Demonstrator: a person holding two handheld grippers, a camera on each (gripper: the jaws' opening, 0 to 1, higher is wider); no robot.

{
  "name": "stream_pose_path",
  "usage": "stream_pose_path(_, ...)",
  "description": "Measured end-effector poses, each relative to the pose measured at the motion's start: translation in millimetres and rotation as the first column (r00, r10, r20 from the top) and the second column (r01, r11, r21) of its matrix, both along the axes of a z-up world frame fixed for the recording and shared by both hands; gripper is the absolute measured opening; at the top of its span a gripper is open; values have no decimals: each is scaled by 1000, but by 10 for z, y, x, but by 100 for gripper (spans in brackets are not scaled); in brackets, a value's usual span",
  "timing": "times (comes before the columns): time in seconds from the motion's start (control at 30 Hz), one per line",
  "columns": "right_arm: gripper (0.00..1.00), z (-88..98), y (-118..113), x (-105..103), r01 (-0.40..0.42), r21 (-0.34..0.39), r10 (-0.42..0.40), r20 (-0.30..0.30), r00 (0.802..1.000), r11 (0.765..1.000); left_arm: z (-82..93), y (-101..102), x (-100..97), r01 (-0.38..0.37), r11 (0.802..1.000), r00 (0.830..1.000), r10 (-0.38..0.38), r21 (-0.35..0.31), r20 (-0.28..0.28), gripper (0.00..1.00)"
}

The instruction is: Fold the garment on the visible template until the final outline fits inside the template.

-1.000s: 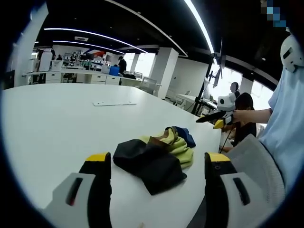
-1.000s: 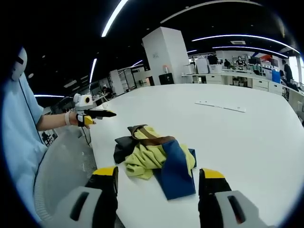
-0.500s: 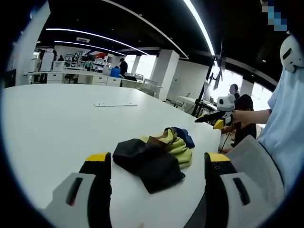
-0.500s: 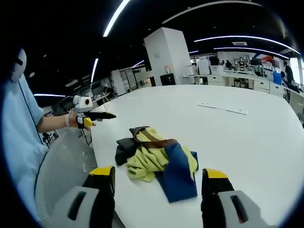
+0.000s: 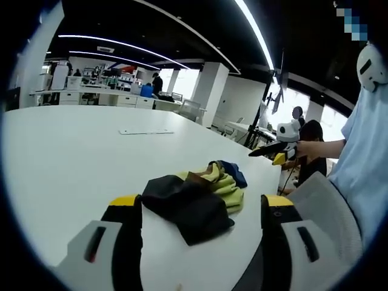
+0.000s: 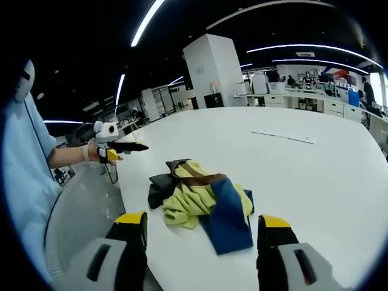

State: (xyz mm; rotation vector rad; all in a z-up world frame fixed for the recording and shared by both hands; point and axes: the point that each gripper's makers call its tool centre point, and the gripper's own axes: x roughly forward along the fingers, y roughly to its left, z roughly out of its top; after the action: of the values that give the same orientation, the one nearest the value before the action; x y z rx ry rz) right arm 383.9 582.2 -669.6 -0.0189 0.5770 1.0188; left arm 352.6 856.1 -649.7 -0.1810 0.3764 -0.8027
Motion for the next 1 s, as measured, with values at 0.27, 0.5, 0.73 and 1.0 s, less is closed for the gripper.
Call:
stream_pose_path(0.27,74,7,-1,20,9,13,-9,-1,1000,1000,16,-10,-17,-5,1000,1000,5,-8,5,77)
stream_pose_path(0.5,72,-28,27,-4,-4,8,4,-6,1000,1000,-13,-7,-42,-7,1000,1000,7,-3,1,76)
stream_pose_path(0.73,71,-42,12,0,2,6,-2,-12,1000,1000,-7,16,-38,-15,1000,1000,15,-6,1,75)
stream_pose_path(1.0,68,-71,-8,22,5,0,-5,-16,1000,1000,-20,18,14,-4,1000,1000,4,15,4,73)
